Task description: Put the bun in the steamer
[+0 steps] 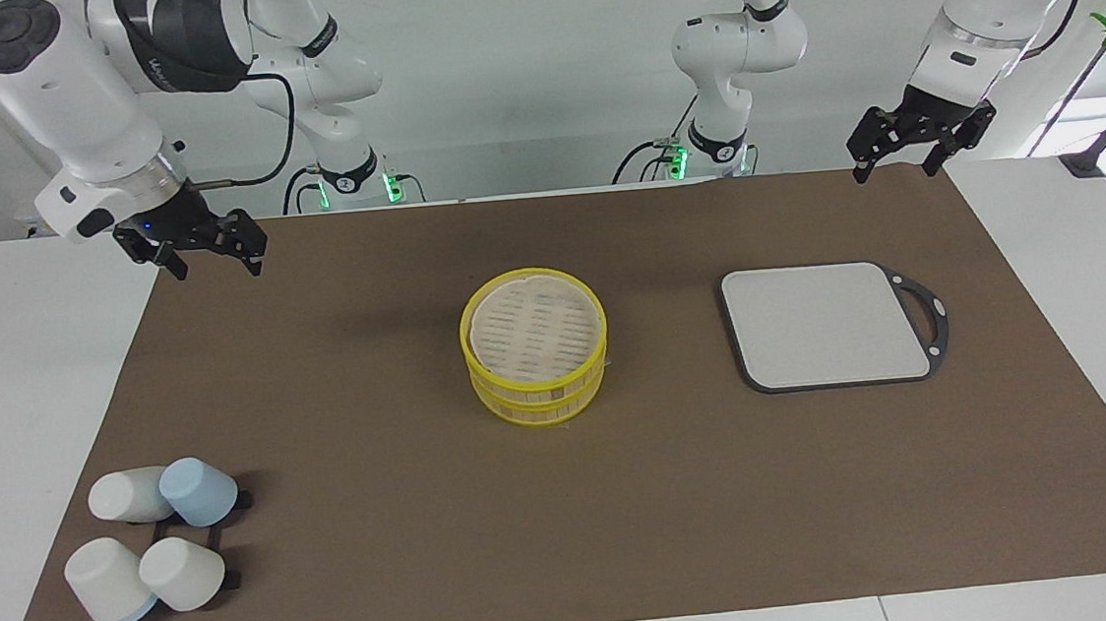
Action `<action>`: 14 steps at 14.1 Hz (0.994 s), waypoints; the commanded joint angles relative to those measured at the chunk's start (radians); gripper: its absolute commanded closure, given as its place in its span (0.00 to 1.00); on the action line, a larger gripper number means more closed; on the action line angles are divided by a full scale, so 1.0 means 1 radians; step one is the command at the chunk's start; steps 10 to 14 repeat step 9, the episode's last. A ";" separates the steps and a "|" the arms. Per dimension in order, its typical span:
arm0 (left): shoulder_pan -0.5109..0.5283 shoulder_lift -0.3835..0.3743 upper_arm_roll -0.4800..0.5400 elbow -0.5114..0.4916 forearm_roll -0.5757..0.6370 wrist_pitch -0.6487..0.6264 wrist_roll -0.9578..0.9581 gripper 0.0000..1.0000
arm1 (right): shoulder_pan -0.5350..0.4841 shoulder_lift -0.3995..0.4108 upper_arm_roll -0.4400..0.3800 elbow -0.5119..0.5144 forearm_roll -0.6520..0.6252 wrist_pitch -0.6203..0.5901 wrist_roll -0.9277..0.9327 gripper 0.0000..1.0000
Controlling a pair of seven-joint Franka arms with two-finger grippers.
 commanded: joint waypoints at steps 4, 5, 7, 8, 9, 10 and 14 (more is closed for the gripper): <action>0.008 -0.007 -0.008 -0.011 0.008 -0.003 -0.012 0.00 | -0.012 -0.018 -0.006 -0.016 0.018 0.016 -0.026 0.00; 0.008 -0.007 -0.008 -0.011 0.008 -0.003 -0.012 0.00 | -0.011 -0.018 -0.006 -0.016 0.016 0.016 -0.024 0.00; 0.008 -0.009 -0.008 -0.011 0.008 -0.003 -0.012 0.00 | -0.011 -0.018 -0.006 -0.016 0.016 0.016 -0.024 0.00; 0.008 -0.009 -0.008 -0.011 0.008 -0.002 -0.012 0.00 | -0.011 -0.018 -0.006 -0.014 0.016 0.016 -0.026 0.00; 0.006 -0.010 -0.008 -0.013 0.008 -0.002 -0.012 0.00 | -0.009 -0.018 -0.006 -0.014 0.015 0.016 -0.026 0.00; 0.006 -0.010 -0.008 -0.013 0.008 -0.002 -0.012 0.00 | -0.009 -0.018 -0.006 -0.014 0.015 0.016 -0.026 0.00; 0.006 -0.010 -0.008 -0.013 0.008 -0.002 -0.012 0.00 | -0.009 -0.018 -0.006 -0.014 0.015 0.016 -0.026 0.00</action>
